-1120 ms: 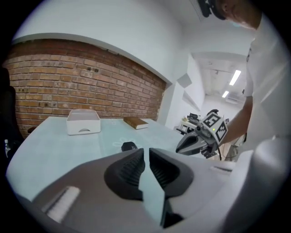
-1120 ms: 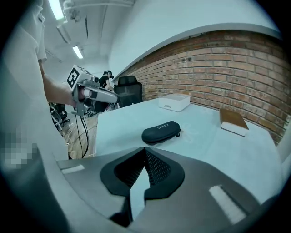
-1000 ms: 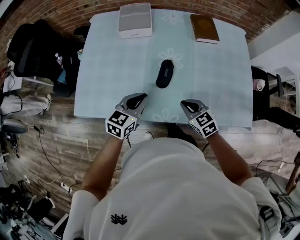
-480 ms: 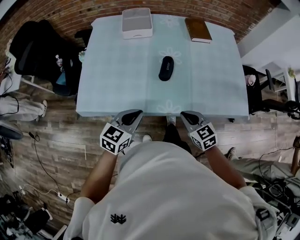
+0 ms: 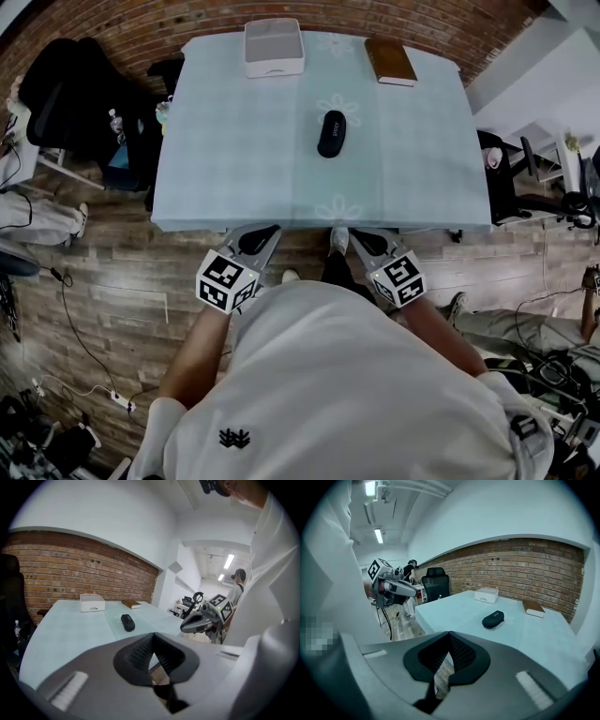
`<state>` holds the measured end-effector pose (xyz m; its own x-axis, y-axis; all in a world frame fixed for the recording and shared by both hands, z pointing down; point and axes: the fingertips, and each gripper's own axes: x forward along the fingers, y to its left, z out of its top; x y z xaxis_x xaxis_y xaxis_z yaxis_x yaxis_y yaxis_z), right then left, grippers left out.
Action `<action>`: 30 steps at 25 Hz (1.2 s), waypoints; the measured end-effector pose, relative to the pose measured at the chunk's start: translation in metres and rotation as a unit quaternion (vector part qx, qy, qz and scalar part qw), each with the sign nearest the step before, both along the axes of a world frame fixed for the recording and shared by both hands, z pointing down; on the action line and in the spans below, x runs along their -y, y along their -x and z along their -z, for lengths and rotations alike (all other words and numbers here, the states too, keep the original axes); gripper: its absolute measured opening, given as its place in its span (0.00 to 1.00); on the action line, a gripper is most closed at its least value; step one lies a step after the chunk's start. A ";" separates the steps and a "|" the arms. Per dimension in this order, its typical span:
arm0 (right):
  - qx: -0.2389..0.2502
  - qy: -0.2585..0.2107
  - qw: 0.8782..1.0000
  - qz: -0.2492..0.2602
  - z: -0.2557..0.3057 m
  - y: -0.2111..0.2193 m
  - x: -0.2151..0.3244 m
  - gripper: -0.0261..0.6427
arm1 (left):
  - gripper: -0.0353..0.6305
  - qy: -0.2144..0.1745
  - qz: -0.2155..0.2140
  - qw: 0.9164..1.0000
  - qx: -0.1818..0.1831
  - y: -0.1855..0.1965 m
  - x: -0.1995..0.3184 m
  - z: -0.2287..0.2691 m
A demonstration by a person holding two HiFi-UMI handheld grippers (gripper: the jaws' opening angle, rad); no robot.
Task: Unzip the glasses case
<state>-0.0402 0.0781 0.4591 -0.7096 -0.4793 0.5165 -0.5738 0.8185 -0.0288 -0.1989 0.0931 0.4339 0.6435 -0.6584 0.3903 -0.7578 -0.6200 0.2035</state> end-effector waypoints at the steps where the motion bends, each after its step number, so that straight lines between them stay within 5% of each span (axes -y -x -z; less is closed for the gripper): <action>1: 0.000 -0.002 1.000 0.001 0.001 0.002 0.000 0.04 | 0.13 0.003 0.003 1.000 -0.007 0.002 0.000 -0.001; 30: -0.016 -0.016 1.000 0.019 0.007 0.005 -0.006 0.04 | 0.13 0.023 0.014 1.000 -0.010 0.008 -0.012 -0.015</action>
<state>-0.0454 0.0844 0.4523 -0.7117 -0.4679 0.5239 -0.5419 0.8403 0.0143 -0.2068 0.1055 0.4491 0.6336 -0.6574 0.4078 -0.7697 -0.5885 0.2473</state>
